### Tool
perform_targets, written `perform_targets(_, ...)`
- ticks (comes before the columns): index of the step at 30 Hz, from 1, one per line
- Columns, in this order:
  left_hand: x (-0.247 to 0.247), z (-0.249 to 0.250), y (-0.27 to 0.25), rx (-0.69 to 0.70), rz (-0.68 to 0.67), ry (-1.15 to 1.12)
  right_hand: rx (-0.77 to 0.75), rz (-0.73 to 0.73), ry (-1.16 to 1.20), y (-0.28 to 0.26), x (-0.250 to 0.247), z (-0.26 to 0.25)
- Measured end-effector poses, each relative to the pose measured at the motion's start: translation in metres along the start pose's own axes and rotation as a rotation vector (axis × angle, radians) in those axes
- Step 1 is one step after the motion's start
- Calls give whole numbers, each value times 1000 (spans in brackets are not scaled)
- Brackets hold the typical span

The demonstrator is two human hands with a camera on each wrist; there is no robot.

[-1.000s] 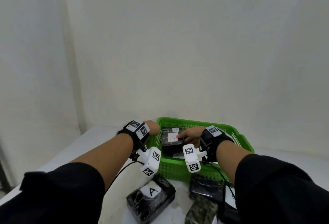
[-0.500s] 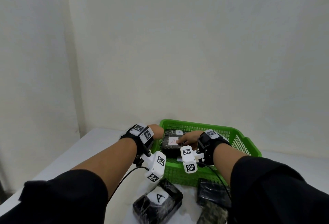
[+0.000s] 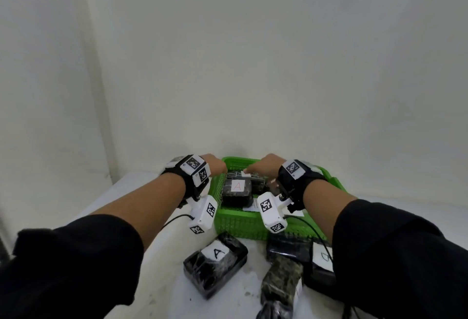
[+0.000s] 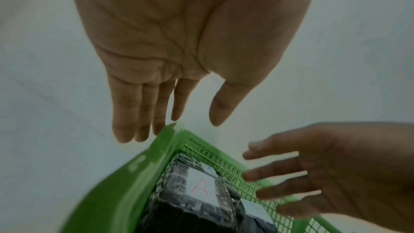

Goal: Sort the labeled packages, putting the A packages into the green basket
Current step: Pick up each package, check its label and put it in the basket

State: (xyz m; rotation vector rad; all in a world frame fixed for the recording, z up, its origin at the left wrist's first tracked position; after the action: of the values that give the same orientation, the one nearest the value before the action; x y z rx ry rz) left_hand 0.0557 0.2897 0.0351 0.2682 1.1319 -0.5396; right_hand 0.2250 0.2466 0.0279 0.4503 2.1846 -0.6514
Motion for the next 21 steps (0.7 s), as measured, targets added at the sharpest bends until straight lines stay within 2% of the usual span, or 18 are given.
perform_targets(2, -5, 2, -7, 37, 35, 21, -89, 55, -110, -19, -10, -7)
perform_targets(5, -8, 9, -27, 91, 81, 63, -197, 68, -155, -49, -19, -4)
perform_targets(9, 0, 24, -64, 145, 83, 119, -263, 49, -200, -87, -22, 13)
perform_targets(15, 23, 53, -119, 238, 16, 140, -347, 52, -294, -148, -26, 44)
perform_targets(21, 52, 85, -173, 324, -57, 137, -400, 84, -273, -195, -36, 85)
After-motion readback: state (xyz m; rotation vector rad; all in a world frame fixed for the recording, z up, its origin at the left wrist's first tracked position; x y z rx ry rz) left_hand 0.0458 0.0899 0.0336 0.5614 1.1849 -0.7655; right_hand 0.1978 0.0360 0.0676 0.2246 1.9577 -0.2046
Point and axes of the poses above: each hand's wrist, its own y-axis towards the middle knuckle, its own x-axis out of the palm, z = x × y, the point moved 7 cm from there along y, towards the middle knuckle, and after that the axes turned 15 degrees about x, right-handed, at the moved point
